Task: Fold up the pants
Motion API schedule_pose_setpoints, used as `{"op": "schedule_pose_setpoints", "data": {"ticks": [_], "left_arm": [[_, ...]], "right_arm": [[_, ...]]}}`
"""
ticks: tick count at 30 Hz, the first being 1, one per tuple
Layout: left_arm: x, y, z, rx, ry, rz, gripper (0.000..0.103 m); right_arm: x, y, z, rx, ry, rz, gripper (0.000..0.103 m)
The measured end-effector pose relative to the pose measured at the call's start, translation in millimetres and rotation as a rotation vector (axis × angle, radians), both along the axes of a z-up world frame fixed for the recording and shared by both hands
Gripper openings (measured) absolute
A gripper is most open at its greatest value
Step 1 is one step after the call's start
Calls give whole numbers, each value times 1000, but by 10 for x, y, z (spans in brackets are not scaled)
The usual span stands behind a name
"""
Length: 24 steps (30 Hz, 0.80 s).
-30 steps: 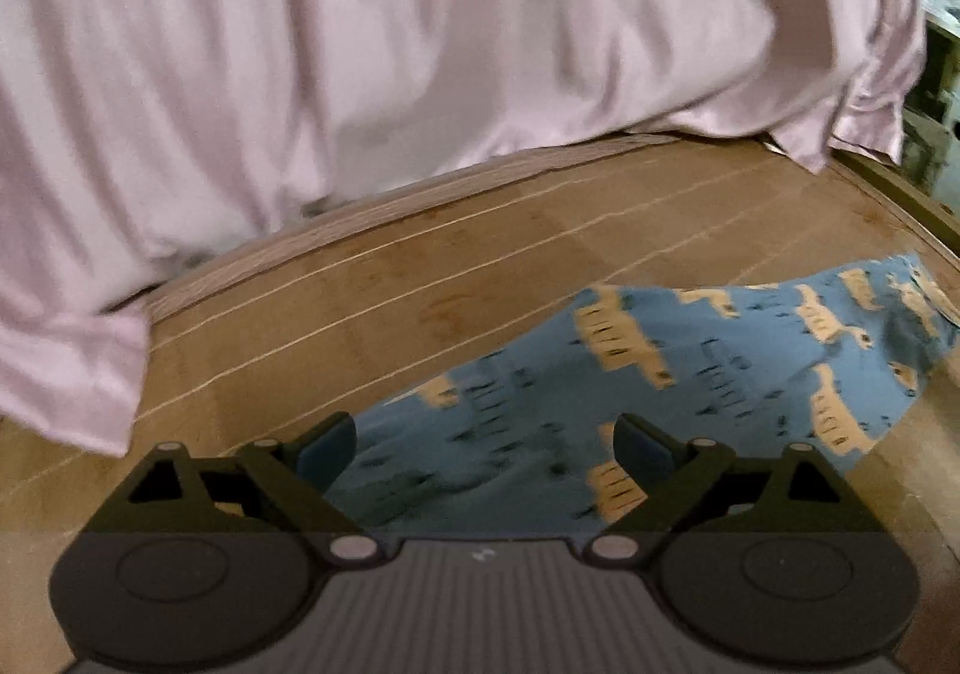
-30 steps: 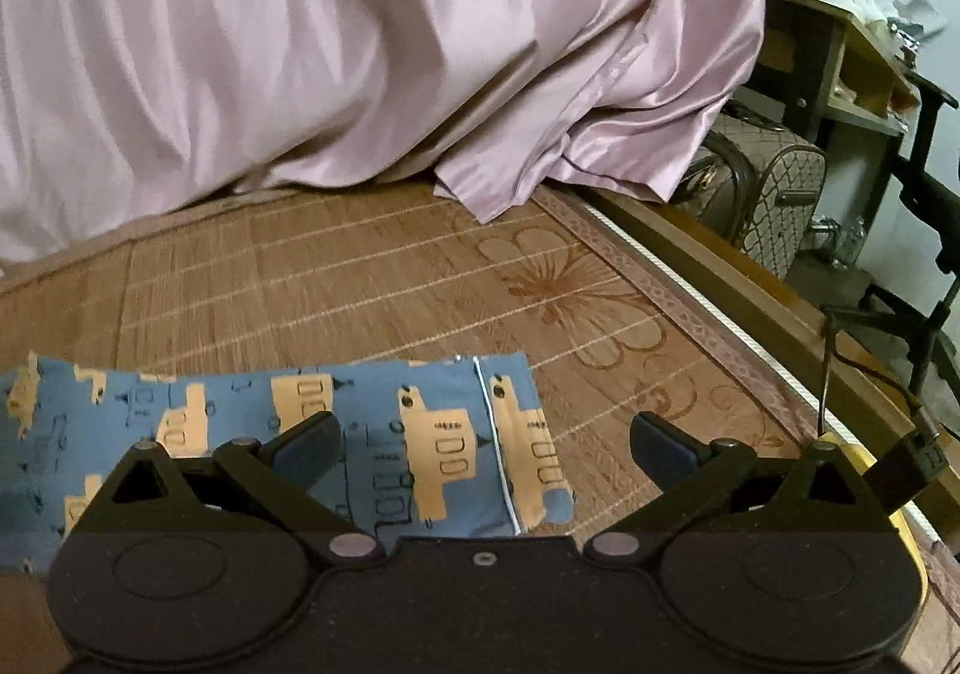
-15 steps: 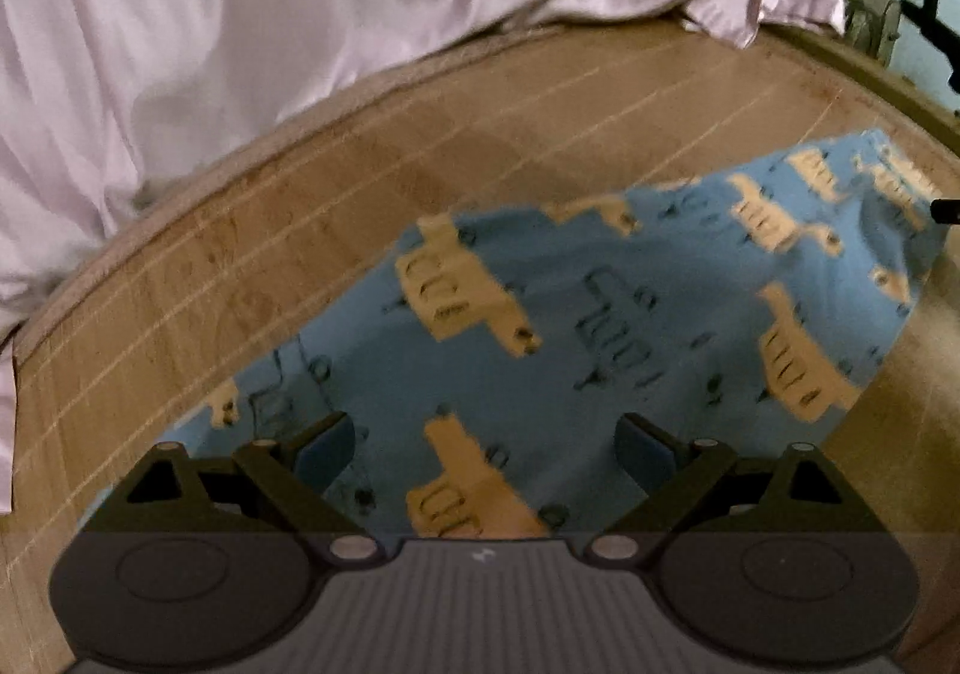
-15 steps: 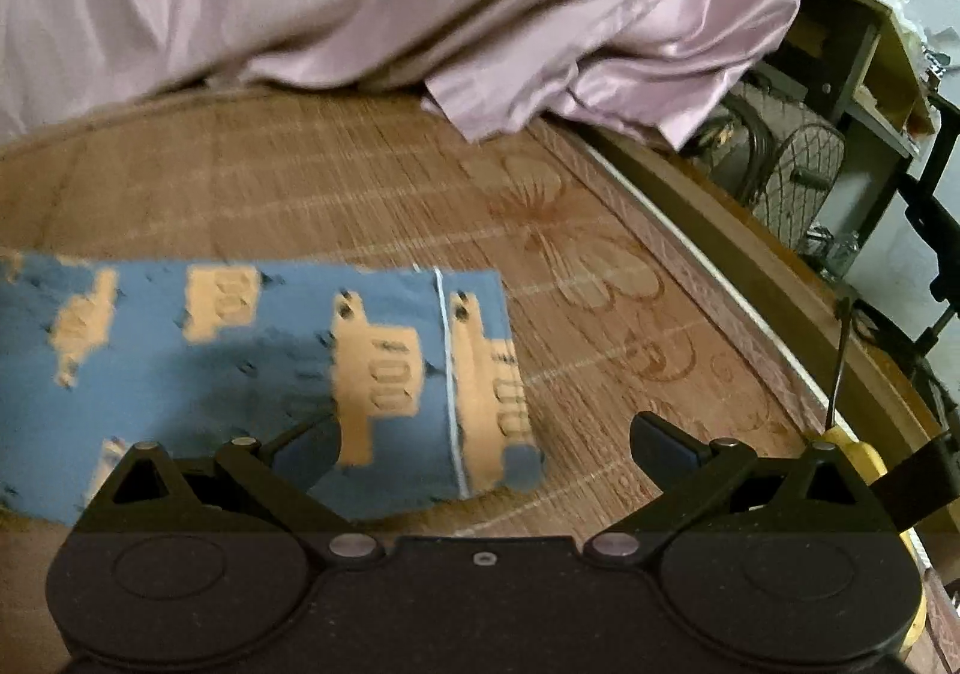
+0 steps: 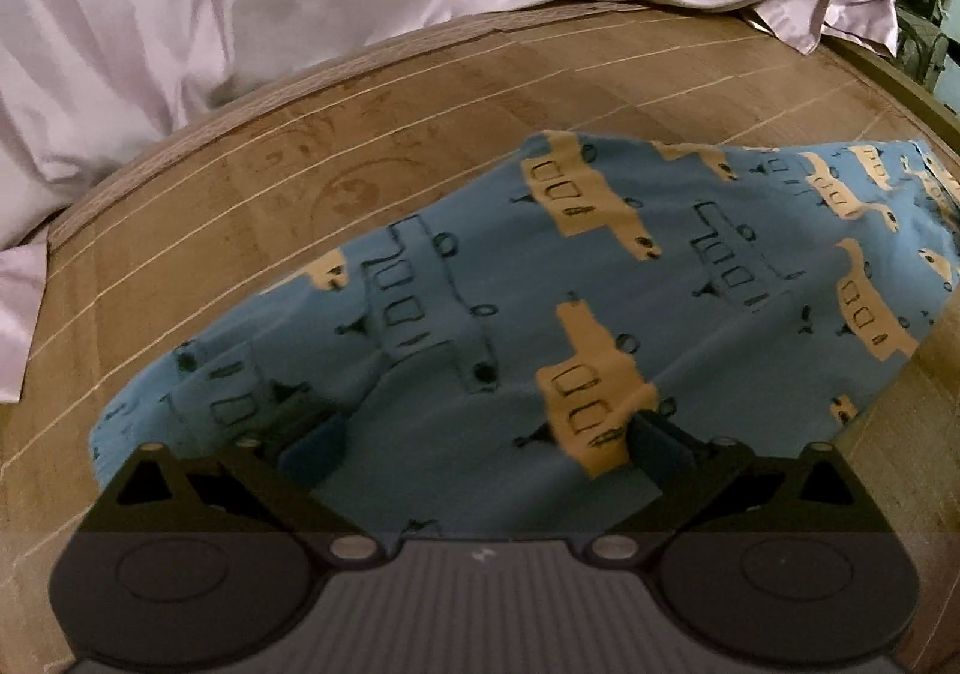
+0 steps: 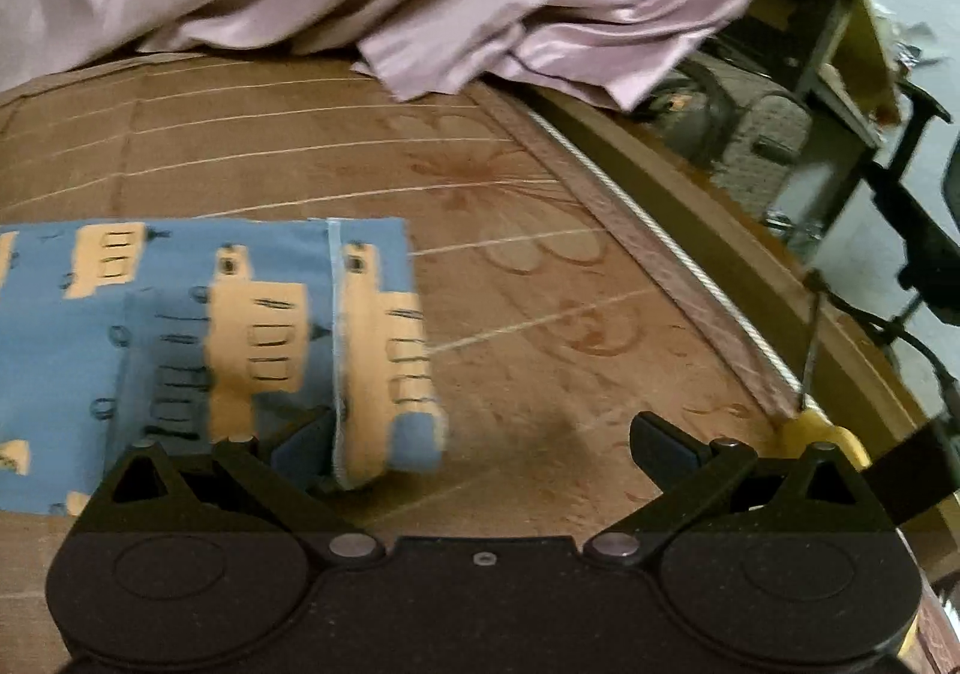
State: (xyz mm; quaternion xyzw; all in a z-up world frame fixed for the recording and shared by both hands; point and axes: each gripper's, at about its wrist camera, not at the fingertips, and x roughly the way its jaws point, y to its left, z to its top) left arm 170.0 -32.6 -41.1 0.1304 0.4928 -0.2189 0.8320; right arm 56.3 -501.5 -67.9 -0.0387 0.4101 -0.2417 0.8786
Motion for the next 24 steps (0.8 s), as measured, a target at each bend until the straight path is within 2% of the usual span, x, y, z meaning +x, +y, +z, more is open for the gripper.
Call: {"op": "schedule_pose_setpoints", "data": {"ticks": [3,5,7,10,13,18,24], "left_arm": [[30,5,46,16,18,30,102],[47,-40,104,24,17,55,102],[56,-104,193,-8,3,54,102],[113,-339,350,-55,-16,19,102],[232,-761,513,-88,-34,-60,103],[491,-1749,775,-103,-58,-282,103],[711,-3010,815,-128,-35,-557,103]], "right_arm": [[-9,32,14,-19,-6,-5,102],[-21,158,65,-98,-27,26,102],[-36,253,105,-147,-60,53,102],[-25,261,111,-73,-80,69,102],[-62,249,162,33,-107,51,102],[-228,193,233,263,-178,25,102],[-280,-3,164,343,-152,-24,102]]}}
